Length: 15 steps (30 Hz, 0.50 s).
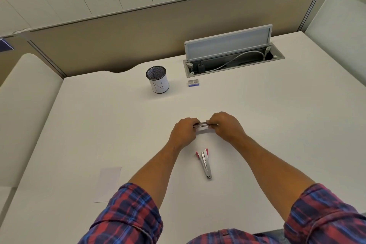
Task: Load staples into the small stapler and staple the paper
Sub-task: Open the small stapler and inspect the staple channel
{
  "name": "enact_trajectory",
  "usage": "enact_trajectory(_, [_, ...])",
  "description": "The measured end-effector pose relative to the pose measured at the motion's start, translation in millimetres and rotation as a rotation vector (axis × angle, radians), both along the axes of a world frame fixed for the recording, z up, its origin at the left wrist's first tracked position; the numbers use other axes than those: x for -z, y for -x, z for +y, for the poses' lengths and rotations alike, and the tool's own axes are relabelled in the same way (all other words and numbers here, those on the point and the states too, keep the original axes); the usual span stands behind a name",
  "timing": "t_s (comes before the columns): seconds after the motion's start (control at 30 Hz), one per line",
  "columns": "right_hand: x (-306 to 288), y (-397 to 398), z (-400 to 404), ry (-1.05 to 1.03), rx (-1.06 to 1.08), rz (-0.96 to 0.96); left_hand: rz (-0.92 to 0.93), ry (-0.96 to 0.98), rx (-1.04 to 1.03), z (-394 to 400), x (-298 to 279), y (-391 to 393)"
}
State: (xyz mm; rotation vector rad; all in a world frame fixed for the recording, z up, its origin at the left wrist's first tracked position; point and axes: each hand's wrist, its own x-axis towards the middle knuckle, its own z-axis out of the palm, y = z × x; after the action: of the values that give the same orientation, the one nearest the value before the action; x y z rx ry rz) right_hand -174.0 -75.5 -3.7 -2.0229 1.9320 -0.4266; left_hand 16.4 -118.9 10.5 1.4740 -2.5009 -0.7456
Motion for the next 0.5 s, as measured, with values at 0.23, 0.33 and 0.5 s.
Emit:
enact_trajectory(0.23, [-10.9,2.3,-5.1,-0.004,0.119,-0.363,0.151,-0.088,-0.119,-5.2,-0.2,1.2])
enact_trajectory(0.33, [-12.5,0.9,-3.0,0.025,0.179,-0.534,0.204,-0.138,-0.120,-7.8,-4.7,1.3])
enact_trajectory(0.5, [-14.9,-0.4,-3.8,0.015,0.227,-0.670,0.257,-0.174,-0.166,-4.3,-5.9,3.4])
